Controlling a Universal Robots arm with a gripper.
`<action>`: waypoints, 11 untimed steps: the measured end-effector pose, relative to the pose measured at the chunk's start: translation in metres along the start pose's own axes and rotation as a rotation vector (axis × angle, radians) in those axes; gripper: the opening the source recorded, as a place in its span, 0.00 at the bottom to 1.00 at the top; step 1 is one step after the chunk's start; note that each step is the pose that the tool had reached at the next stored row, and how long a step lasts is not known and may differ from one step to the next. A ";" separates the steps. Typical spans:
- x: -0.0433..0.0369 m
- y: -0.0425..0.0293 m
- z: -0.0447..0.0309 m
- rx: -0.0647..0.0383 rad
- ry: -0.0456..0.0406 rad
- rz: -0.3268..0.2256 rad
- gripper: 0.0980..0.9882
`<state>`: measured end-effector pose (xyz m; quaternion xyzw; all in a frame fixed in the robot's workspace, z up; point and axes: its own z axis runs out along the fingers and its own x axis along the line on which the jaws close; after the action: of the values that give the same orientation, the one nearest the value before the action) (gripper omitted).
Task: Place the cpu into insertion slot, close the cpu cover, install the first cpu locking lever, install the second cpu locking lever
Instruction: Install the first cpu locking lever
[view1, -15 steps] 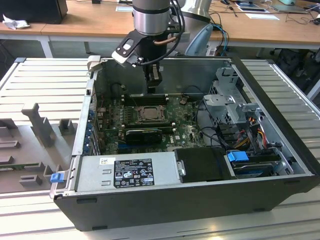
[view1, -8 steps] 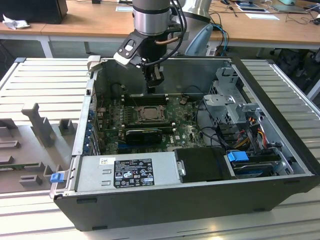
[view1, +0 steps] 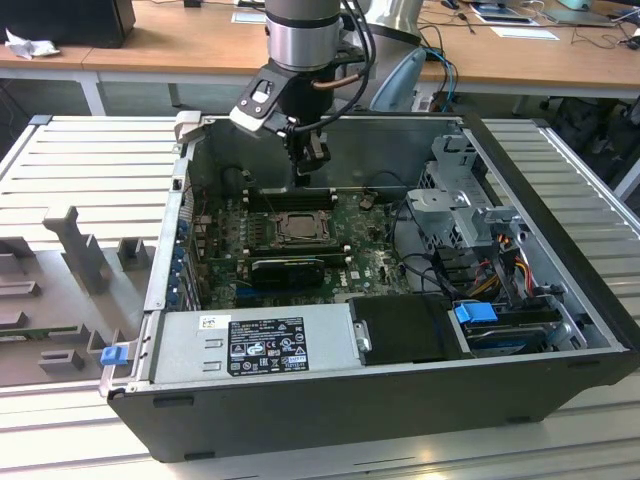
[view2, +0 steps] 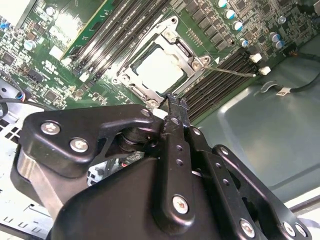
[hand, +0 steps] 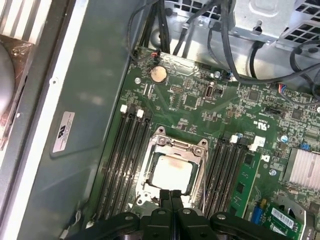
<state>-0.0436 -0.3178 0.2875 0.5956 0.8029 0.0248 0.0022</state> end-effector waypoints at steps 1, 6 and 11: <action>0.0000 0.0000 0.0000 0.000 0.0003 -0.007 0.01; 0.0000 0.0000 0.0000 0.002 0.0026 -0.060 0.01; 0.0000 0.0000 0.0000 0.003 0.0047 -0.110 0.01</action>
<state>-0.0436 -0.3178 0.2875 0.5504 0.8345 0.0249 0.0008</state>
